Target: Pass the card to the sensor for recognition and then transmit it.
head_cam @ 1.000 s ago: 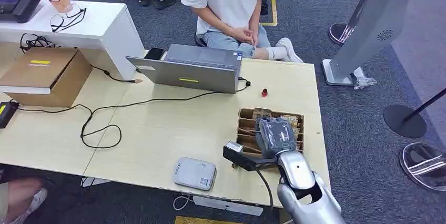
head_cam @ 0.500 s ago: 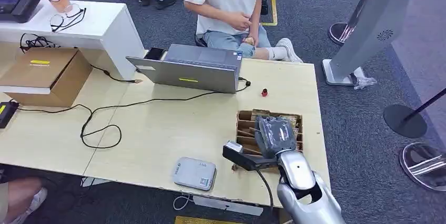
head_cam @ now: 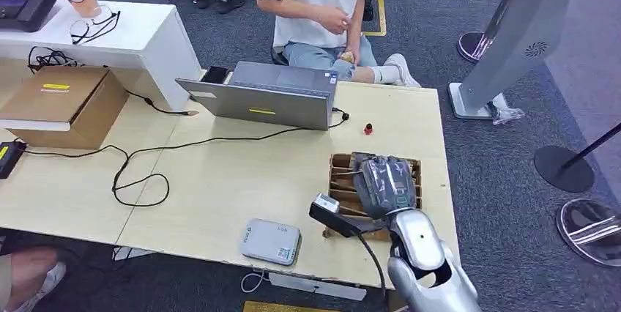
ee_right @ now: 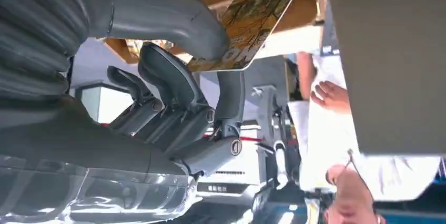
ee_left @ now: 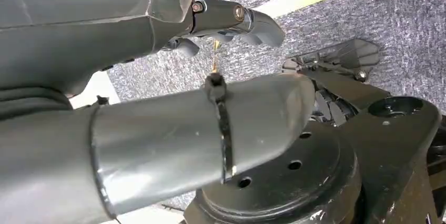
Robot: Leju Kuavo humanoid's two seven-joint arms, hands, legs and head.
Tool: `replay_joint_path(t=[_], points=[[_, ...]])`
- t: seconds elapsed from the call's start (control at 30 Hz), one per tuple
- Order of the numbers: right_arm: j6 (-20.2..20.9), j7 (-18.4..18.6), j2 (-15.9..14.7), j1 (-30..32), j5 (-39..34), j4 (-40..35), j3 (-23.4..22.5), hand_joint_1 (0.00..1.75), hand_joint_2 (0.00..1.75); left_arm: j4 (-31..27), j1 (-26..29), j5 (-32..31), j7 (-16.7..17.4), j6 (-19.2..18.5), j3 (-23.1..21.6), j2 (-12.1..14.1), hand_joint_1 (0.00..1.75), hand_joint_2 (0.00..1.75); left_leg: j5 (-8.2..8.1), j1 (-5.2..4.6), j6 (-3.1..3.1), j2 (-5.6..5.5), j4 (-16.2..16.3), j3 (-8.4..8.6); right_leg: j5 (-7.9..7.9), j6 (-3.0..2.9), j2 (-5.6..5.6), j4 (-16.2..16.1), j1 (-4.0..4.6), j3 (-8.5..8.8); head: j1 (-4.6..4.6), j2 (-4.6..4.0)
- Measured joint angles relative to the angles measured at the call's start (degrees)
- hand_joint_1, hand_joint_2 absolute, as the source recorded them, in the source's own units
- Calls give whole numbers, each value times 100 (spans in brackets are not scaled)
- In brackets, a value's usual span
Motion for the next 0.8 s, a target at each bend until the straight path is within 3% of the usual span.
replay_joint_path(t=[0.47, 0.8], points=[[-529, -220, 0, 133, -105, -424, -85, 175, 175, 0, 2, -2, -33, 72, 0, 4, 0, 0, 0, 0, 0, 0, 0, 1, 0, 0, 0, 0, 0, 0, -2, 0], [-1273, -674, 0, 258, -514, -721, -177, 175, 175, 2, 1, -4, -59, 162, 0, 20, 0, 0, 0, 0, 0, 0, 0, 0, 0, 0, 0, 0, 0, 0, 0, 0]])
